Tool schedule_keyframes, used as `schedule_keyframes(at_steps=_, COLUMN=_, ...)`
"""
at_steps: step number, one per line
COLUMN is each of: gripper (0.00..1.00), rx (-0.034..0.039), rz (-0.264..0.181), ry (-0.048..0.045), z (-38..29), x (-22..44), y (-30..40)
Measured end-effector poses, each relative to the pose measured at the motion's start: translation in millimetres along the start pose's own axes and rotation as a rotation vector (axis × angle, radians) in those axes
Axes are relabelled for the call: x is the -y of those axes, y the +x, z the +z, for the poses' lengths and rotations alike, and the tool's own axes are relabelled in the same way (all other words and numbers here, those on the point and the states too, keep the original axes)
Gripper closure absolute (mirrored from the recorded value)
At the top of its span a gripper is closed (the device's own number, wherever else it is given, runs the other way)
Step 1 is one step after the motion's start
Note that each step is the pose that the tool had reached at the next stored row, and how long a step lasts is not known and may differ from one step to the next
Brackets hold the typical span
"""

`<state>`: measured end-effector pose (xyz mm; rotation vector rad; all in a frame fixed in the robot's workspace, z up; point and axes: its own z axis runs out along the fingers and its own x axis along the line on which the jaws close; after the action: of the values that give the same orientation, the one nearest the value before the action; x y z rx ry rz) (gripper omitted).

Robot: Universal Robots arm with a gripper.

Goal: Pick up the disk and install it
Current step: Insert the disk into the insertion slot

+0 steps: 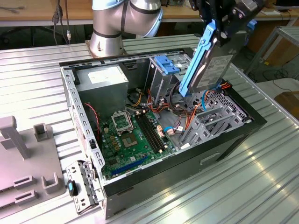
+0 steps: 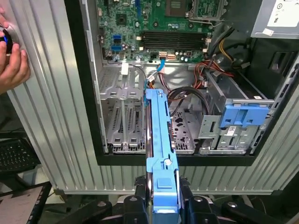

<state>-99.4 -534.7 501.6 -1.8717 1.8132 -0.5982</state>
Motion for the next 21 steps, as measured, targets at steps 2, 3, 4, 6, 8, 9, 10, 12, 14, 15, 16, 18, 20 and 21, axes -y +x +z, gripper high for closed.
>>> schedule_keyframes(at_steps=2, gripper=0.63, rx=-0.0007, rz=-0.001, ry=0.0346, z=9.6, x=-6.9, y=7.0)
schedule_keyframes(at_steps=3, gripper=0.63, rx=-0.0007, rz=-0.001, ry=0.0346, z=13.5, x=-9.2, y=7.3)
schedule_keyframes(at_steps=4, gripper=0.63, rx=-0.0007, rz=-0.001, ry=0.0345, z=14.9, x=-10.0, y=7.5)
schedule_keyframes(at_steps=6, gripper=0.63, rx=-0.0008, rz=-0.001, ry=0.0345, z=17.8, x=-11.8, y=7.8)
schedule_keyframes(at_steps=8, gripper=0.63, rx=-0.0008, rz=-0.001, ry=0.0345, z=20.4, x=-13.6, y=8.0)
schedule_keyframes(at_steps=9, gripper=0.63, rx=-0.0007, rz=-0.001, ry=0.0346, z=21.3, x=-14.2, y=8.1)
schedule_keyframes(at_steps=10, gripper=0.63, rx=-0.0006, rz=-0.001, ry=0.0346, z=21.9, x=-14.6, y=8.1)
schedule_keyframes(at_steps=12, gripper=0.63, rx=-0.0008, rz=-0.001, ry=0.0345, z=22.7, x=-14.8, y=8.1)
schedule_keyframes(at_steps=14, gripper=0.63, rx=-0.0007, rz=-0.001, ry=0.0346, z=23.1, x=-15.1, y=8.1)
schedule_keyframes(at_steps=15, gripper=0.63, rx=-0.0007, rz=-0.001, ry=0.0346, z=23.6, x=-15.0, y=8.1)
schedule_keyframes(at_steps=16, gripper=0.63, rx=-0.0008, rz=-0.001, ry=0.0344, z=24.1, x=-14.5, y=8.1)
schedule_keyframes(at_steps=18, gripper=0.63, rx=-0.0008, rz=-0.001, ry=0.0346, z=26.7, x=-12.6, y=8.2)
schedule_keyframes(at_steps=20, gripper=0.63, rx=-0.0006, rz=-0.001, ry=0.0346, z=29.3, x=-12.1, y=8.5)
schedule_keyframes(at_steps=21, gripper=0.63, rx=-0.0006, rz=-0.001, ry=0.0346, z=30.4, x=-12.3, y=8.8)
